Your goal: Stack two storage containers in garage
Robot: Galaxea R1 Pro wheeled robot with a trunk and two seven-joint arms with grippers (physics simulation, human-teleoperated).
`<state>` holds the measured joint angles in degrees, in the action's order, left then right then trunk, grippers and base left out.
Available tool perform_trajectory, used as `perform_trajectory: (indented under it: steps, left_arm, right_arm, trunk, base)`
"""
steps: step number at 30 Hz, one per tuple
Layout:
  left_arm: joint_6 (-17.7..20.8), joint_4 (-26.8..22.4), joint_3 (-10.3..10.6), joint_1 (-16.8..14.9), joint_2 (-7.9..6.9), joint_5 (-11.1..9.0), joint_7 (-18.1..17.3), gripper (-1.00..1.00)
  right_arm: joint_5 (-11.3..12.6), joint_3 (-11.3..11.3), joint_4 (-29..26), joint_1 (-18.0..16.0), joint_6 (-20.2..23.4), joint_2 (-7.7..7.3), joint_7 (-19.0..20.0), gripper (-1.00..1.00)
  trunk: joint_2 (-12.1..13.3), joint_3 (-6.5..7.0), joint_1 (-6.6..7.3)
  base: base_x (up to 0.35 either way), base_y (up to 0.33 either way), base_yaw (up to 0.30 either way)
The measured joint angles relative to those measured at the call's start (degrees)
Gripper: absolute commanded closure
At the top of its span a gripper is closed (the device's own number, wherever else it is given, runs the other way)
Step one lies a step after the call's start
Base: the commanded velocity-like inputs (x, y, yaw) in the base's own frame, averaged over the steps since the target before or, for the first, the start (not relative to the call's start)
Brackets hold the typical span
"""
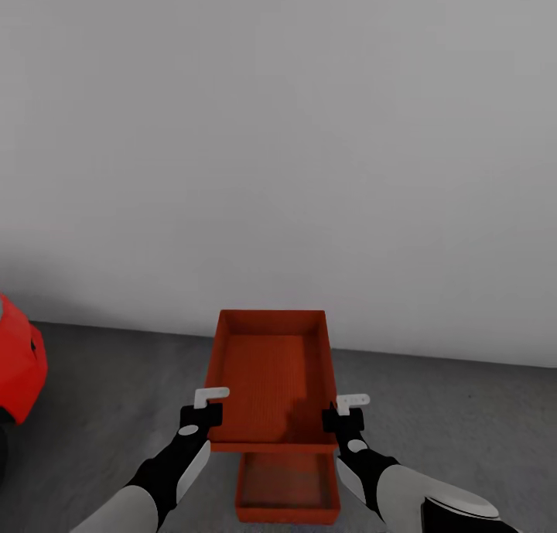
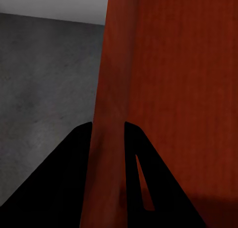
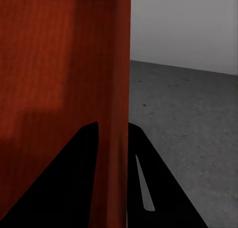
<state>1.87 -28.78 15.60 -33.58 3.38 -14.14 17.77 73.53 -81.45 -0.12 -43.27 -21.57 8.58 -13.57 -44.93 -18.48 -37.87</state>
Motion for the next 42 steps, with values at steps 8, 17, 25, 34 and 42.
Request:
perform_trajectory:
  steps: [8,17,25,34,42]
  left_arm:
    - [0.0,0.01,0.03,0.0,0.0,-0.05,0.01,1.0]
    - [0.0,0.01,-0.01,0.0,0.0,-0.01,0.0,1.0]
    - [0.0,0.01,-0.04,0.05,0.0,-0.04,0.0,1.0]
    - [0.0,0.28,0.04,0.03,0.0,-0.37,0.0,1.0]
    - [0.0,0.42,0.07,0.02,0.0,-0.53,0.0,1.0]
  right_arm:
    - [-0.05,0.04,-0.01,0.0,0.01,-0.02,0.02,1.0]
    - [0.03,-0.04,-0.01,0.0,0.04,0.0,0.01,1.0]
    - [-0.02,-0.05,-0.01,0.0,0.11,0.0,0.0,1.0]
    - [-0.08,-0.14,-0.02,-0.01,0.49,0.0,0.0,1.0]
    - [-0.07,-0.21,-0.03,-0.01,0.67,0.0,0.0,1.0]
  trunk:
    - [0.0,-0.75,0.0]
    - [0.0,-1.6,0.0]
    - [0.0,-2.35,0.0]
    - [0.0,-3.19,0.0]
    - [0.0,-3.94,0.0]
  base:
    - [0.0,0.0,0.0]
    - [0.0,0.0,0.0]
    - [0.0,0.0,0.0]
    - [0.0,0.0,0.0]
    - [0.0,0.0,0.0]
